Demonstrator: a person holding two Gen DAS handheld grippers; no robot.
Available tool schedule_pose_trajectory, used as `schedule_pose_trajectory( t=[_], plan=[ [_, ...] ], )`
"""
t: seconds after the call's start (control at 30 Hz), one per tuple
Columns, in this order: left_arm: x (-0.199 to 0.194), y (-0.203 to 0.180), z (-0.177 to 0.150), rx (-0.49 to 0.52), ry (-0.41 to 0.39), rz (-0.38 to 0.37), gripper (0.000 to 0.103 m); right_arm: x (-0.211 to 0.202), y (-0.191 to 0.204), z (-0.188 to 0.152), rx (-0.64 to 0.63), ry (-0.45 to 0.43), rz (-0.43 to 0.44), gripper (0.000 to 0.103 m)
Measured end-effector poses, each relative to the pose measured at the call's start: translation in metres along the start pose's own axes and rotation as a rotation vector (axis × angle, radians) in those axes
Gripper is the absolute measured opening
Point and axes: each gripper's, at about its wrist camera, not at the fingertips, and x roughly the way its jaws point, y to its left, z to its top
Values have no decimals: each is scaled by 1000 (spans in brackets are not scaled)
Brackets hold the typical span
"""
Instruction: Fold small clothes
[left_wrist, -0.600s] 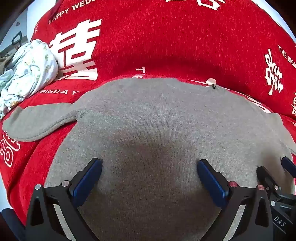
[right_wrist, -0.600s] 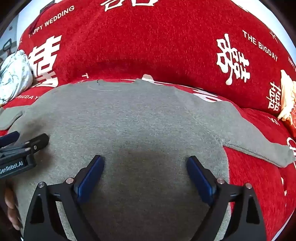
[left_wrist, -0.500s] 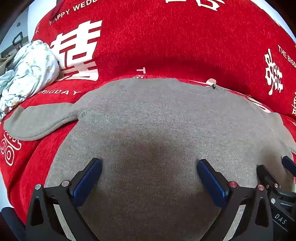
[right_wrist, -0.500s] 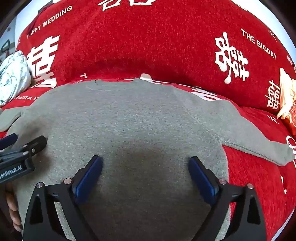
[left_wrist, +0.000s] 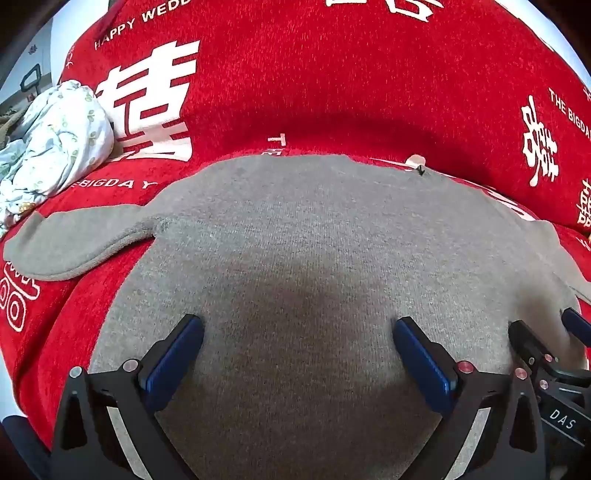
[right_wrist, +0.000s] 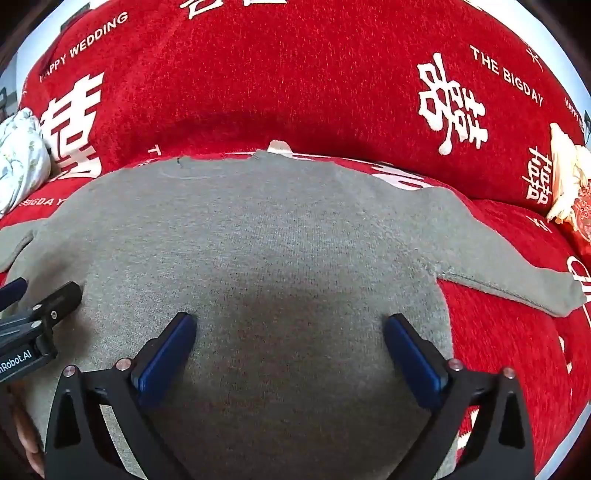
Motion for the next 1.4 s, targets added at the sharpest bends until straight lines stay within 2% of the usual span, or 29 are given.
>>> schedule_pose_trajectory(
  t=[0.53,0.9,1.03,1.17,1.4],
  plan=[
    [0,-4,-4,10,-18,9,103,0,3,0,17,11,0,102],
    [2,-6,-1,3,8,29,103,1,2,3,44,75,-1,102],
    [2,-6,3,-12,67,43,103,1,3,5,73,92,-14,102],
    [4,-5,9,-51,163,52,103,-3,5,7,94,140,-31,102],
    [13,-5,20,-52,289,54,103,-5,12,10,54,209,37,102]
  ],
)
